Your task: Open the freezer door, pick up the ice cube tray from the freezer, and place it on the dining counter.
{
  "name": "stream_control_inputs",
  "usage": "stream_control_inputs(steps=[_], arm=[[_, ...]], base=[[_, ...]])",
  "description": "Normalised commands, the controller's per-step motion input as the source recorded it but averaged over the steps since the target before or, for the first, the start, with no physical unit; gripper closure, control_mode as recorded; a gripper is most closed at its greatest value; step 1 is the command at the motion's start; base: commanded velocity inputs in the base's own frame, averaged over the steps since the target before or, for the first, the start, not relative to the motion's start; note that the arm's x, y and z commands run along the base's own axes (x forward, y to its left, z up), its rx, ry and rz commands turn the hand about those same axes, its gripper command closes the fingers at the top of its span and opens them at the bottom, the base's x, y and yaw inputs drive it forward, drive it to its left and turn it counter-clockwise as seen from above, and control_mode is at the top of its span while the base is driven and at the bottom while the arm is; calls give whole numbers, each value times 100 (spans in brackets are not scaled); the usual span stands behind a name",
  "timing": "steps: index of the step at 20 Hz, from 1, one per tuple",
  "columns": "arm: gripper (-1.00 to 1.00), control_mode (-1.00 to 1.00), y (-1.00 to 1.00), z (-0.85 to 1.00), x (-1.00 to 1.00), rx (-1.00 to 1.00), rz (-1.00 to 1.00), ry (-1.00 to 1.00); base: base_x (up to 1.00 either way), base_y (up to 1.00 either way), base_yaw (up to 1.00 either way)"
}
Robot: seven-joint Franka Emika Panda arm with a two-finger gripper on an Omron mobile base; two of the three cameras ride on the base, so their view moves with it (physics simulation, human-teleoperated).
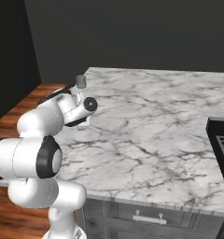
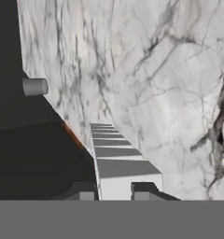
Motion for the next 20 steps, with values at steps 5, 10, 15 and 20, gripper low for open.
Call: stream_control_inputs(steps=[5, 10, 15, 20], arm=[[100, -100, 1, -61, 24, 0, 4, -1], [100, -100, 0, -50, 20, 0, 3, 0], [100, -100, 1, -14, 10, 0, 1, 5], [100, -100, 5, -5, 14, 0, 0, 11]], base=[[0, 0, 0], [0, 0, 0], [0, 0, 0], [0, 0, 0]])
